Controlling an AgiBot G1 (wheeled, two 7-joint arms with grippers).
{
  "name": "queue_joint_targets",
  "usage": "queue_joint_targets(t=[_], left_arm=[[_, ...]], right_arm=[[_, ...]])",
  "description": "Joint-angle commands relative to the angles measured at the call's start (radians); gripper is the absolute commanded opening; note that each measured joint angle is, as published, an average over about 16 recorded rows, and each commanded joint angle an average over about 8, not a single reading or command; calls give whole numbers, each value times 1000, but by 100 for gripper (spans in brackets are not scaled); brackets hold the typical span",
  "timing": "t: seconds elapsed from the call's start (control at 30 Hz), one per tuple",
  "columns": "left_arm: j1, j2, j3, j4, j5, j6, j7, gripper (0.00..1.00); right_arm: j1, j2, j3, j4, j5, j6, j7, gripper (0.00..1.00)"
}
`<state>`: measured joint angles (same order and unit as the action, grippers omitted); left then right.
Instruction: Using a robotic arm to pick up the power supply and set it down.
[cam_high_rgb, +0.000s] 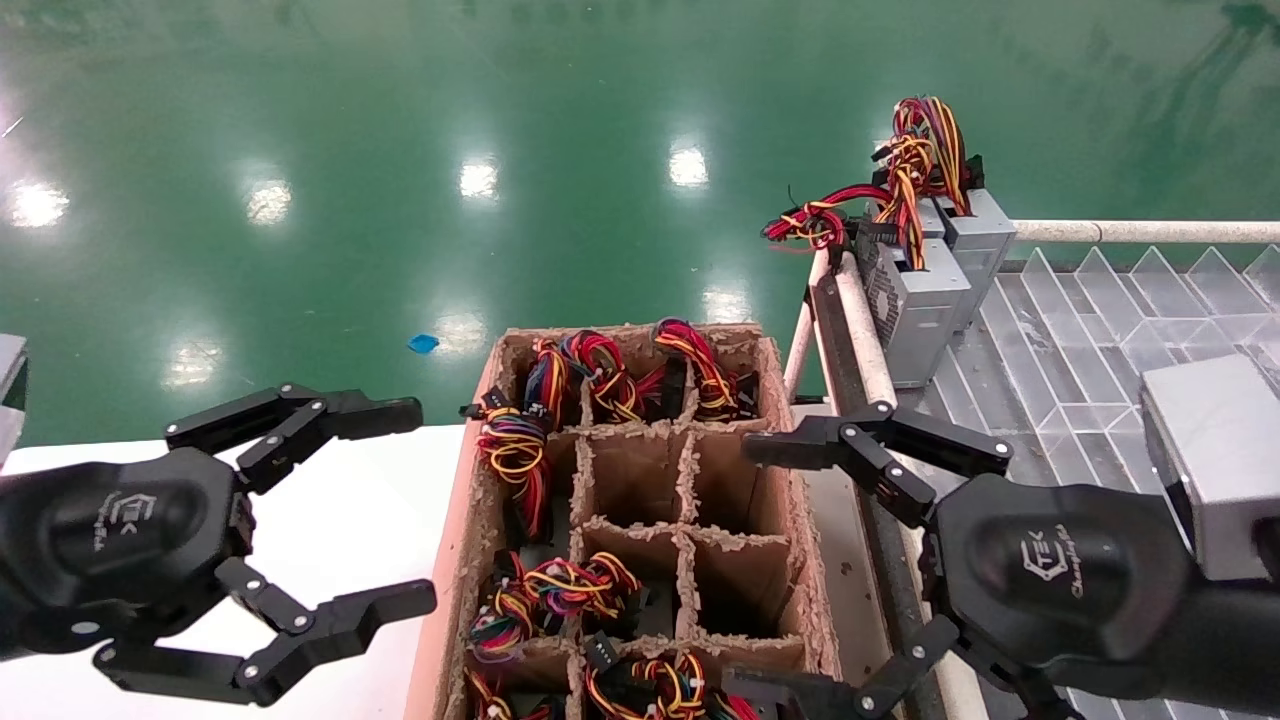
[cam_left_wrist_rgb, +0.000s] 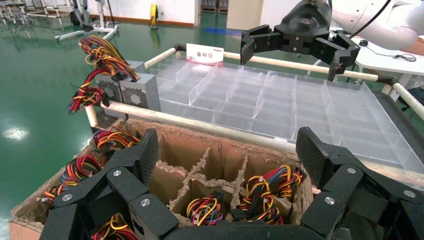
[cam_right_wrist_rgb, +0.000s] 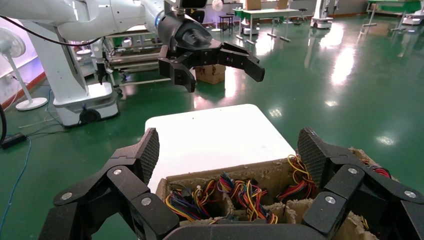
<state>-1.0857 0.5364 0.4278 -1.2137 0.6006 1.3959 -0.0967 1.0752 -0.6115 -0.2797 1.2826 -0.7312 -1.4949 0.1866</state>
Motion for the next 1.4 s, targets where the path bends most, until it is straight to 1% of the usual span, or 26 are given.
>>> queue_joint_targets(t=[0.03,1.4], left_arm=[[0,0,0,0,0,0,0,100],[0,0,0,0,0,0,0,100]], right_arm=[[0,0,0,0,0,0,0,100],[0,0,0,0,0,0,0,100]])
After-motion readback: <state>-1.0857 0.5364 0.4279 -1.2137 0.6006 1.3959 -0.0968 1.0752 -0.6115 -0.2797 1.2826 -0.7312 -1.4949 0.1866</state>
